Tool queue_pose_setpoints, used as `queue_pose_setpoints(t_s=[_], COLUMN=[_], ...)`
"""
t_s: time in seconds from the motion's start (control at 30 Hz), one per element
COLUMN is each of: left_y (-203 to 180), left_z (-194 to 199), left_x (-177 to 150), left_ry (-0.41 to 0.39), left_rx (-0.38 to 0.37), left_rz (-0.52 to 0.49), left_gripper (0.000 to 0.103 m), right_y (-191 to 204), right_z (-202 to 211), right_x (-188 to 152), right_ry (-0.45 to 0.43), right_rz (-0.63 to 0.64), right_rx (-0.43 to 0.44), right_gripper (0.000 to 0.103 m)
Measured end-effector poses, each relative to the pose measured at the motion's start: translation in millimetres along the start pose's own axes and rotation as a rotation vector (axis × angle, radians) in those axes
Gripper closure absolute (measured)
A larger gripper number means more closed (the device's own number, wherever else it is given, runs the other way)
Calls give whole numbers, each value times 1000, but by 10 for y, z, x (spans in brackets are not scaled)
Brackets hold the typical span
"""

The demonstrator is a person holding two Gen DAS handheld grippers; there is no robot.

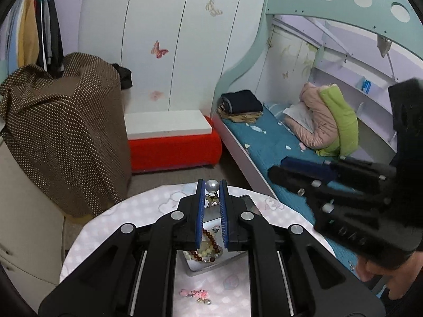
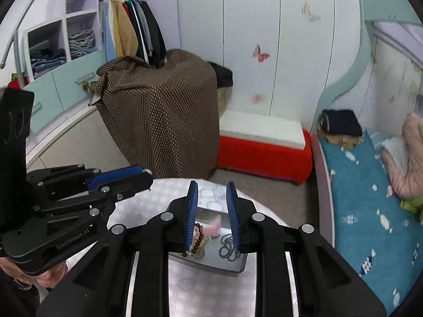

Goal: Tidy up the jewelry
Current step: 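Carry the pearl earring and pink charm into the grey box and release them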

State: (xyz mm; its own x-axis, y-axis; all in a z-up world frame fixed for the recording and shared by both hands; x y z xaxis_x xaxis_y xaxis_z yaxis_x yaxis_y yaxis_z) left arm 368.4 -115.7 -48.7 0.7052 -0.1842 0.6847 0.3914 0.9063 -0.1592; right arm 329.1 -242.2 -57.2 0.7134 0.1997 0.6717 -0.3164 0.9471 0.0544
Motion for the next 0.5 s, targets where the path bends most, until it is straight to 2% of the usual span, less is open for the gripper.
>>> queue_pose_setpoints(t_s=[0.27, 0.3, 0.33, 0.37, 0.4, 0.43, 0.47, 0.5], left_y=[35, 43, 51, 87, 140, 187, 229, 262], left_z=[-407, -445, -491, -500, -486, -457, -432, -418], left_x=[18, 16, 7, -7, -17, -26, -34, -41], left_ry=[84, 97, 114, 112, 95, 75, 64, 67], left_rx=[-4, 1, 11, 31, 47, 44, 39, 38], left_rz=[17, 18, 19, 31, 57, 82, 100, 107], left_gripper=[92, 87, 65, 50, 22, 11, 11, 11], right_y=[-137, -164, -197, -241, -303, -333, -376, -400], right_z=[-329, -364, -371, -369, -360, -352, -324, -284], right_x=[-72, -92, -105, -124, -151, -154, -175, -194], right_ry=[89, 103, 104, 102, 100, 98, 89, 74], right_rz=[-56, -72, -88, -108, -135, -152, -173, -181], right_rx=[21, 19, 15, 7, -10, -6, 0, -8], right_gripper=[82, 73, 62, 61, 53, 43, 28, 23])
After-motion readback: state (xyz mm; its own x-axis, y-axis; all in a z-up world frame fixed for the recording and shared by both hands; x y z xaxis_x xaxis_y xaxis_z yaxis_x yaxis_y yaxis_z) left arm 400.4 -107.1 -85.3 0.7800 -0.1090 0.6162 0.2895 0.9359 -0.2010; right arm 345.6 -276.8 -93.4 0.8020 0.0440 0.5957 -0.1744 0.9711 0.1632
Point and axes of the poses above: each gripper's, at about its wrist camera, not at the fingertips, and z roughly against the way its jaws point, y to its left, x to its top, the point moved 3 cm from there along -z, roughly the way its jaws point, and after that the axes turned 9 degrees about y, right-handed, at the moved point
